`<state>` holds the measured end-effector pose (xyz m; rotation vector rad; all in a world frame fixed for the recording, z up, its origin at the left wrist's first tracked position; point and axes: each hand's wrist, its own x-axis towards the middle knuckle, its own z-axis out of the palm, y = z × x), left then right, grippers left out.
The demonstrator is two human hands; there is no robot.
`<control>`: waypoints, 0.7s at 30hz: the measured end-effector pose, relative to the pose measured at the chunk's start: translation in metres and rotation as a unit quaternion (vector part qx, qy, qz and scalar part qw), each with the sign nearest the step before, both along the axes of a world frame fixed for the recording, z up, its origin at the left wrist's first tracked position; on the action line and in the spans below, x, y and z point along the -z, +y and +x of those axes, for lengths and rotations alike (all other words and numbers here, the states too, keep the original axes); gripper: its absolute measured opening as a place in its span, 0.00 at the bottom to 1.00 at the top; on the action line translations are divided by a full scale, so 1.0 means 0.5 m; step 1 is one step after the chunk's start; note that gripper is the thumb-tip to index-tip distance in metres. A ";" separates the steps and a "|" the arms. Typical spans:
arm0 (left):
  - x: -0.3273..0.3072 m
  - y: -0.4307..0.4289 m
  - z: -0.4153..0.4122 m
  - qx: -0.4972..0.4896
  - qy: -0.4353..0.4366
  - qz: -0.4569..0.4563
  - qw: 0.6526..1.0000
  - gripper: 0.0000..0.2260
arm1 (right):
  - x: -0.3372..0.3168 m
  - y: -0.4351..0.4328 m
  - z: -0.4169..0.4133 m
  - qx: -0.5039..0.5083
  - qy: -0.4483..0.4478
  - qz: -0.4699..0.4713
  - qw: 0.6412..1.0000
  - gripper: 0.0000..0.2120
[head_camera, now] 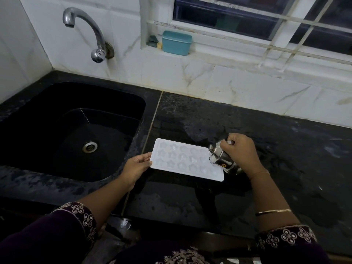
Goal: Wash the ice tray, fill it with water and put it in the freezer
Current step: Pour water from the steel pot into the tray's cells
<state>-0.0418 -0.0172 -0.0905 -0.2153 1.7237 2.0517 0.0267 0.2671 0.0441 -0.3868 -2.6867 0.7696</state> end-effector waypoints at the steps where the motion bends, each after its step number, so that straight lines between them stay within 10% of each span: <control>1: 0.000 0.000 0.000 0.000 0.001 0.001 1.000 0.17 | 0.000 -0.002 -0.001 0.000 0.001 -0.001 1.000 0.20; 21: 0.015 -0.002 -0.008 0.006 0.003 -0.011 1.000 0.18 | -0.002 -0.015 0.001 -0.010 -0.021 0.027 0.999 0.21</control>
